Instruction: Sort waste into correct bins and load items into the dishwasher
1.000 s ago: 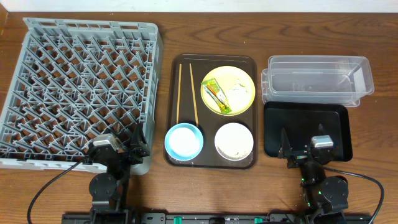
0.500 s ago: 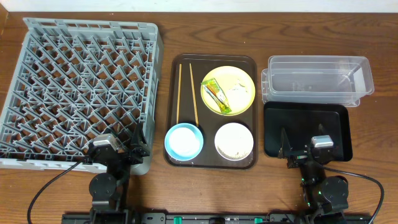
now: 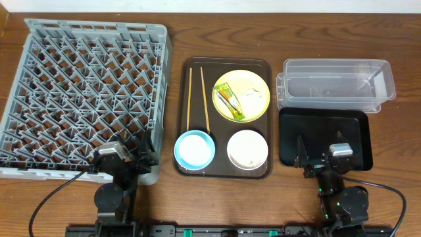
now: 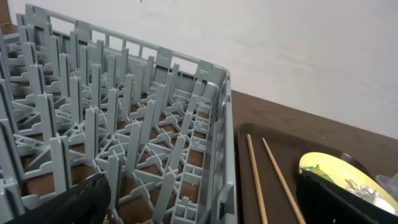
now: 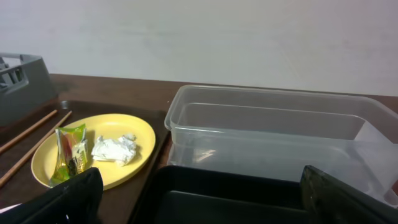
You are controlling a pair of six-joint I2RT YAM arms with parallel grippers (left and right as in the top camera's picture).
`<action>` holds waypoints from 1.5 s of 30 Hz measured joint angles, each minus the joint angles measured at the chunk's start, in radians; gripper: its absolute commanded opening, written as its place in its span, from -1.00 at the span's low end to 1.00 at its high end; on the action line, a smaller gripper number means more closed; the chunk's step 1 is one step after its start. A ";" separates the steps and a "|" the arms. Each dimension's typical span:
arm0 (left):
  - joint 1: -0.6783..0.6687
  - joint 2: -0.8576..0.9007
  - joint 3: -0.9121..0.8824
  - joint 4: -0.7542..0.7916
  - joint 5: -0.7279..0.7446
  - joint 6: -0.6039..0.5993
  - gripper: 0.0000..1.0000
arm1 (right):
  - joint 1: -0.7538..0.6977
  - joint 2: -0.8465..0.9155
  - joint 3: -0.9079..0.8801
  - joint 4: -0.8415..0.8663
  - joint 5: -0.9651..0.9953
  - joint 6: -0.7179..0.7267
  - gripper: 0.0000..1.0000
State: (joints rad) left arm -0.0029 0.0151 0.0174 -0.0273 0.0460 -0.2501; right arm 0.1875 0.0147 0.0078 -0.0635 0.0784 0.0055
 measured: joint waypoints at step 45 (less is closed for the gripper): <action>0.000 0.540 0.570 -0.300 0.290 0.000 0.92 | 0.000 0.539 0.619 -0.398 -0.338 0.046 0.99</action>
State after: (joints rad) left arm -0.0029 0.5549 0.5873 -0.3271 0.3363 -0.2504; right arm 0.1875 0.5533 0.6270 -0.4618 -0.2596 0.0517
